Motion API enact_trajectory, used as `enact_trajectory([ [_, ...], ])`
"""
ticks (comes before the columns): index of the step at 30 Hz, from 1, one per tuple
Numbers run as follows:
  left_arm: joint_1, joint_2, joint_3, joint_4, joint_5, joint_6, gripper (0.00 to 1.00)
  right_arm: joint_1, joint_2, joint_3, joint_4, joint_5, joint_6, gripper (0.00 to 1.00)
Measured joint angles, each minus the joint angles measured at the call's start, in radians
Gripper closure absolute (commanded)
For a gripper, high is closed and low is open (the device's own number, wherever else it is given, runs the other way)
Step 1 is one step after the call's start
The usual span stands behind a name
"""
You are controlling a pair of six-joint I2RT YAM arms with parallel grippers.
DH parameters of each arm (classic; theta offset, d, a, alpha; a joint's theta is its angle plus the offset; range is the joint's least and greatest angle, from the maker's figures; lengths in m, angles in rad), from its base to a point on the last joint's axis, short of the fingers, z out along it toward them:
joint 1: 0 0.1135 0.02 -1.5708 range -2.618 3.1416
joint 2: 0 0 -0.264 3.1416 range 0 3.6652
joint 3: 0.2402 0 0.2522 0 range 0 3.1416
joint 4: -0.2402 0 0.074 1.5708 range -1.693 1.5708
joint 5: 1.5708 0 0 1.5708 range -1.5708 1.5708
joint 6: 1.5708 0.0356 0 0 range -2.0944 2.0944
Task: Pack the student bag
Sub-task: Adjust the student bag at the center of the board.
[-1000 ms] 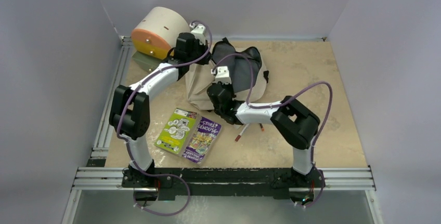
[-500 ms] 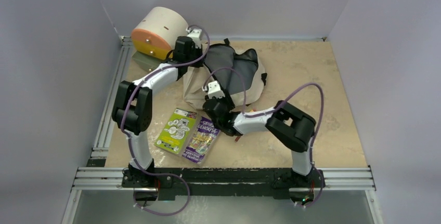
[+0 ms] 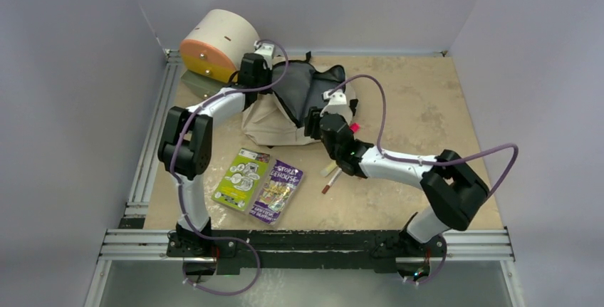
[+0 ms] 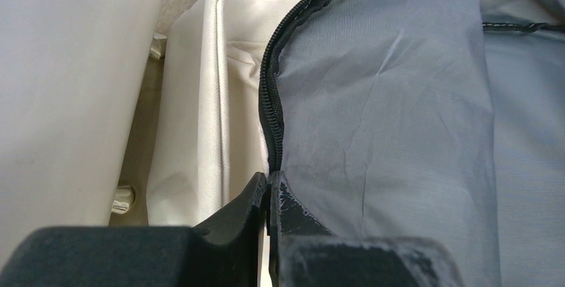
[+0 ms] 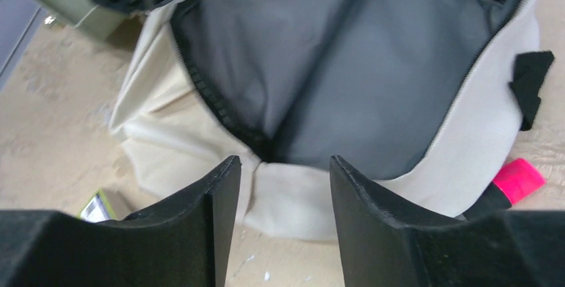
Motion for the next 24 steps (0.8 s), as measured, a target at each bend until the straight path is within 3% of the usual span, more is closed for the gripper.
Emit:
enact_trajectory([
  [8,-0.016,0.052,0.002,0.002,-0.037,0.045,1.00,-0.075,0.149,0.122,-0.063,-0.090,0.126,0.57],
  [10,-0.026,0.084,0.016,-0.020,-0.049,0.050,0.92,-0.087,0.186,0.158,-0.086,-0.101,0.160,0.58],
  [13,-0.040,0.128,0.048,-0.067,-0.076,0.053,0.72,-0.122,0.215,0.171,-0.121,-0.112,0.214,0.59],
  [17,-0.046,0.141,0.093,-0.129,-0.118,0.043,0.55,-0.169,0.225,0.161,-0.154,-0.115,0.268,0.59],
  [24,-0.054,0.120,0.100,-0.190,-0.135,0.014,0.43,-0.244,0.225,0.113,-0.171,-0.145,0.312,0.60],
])
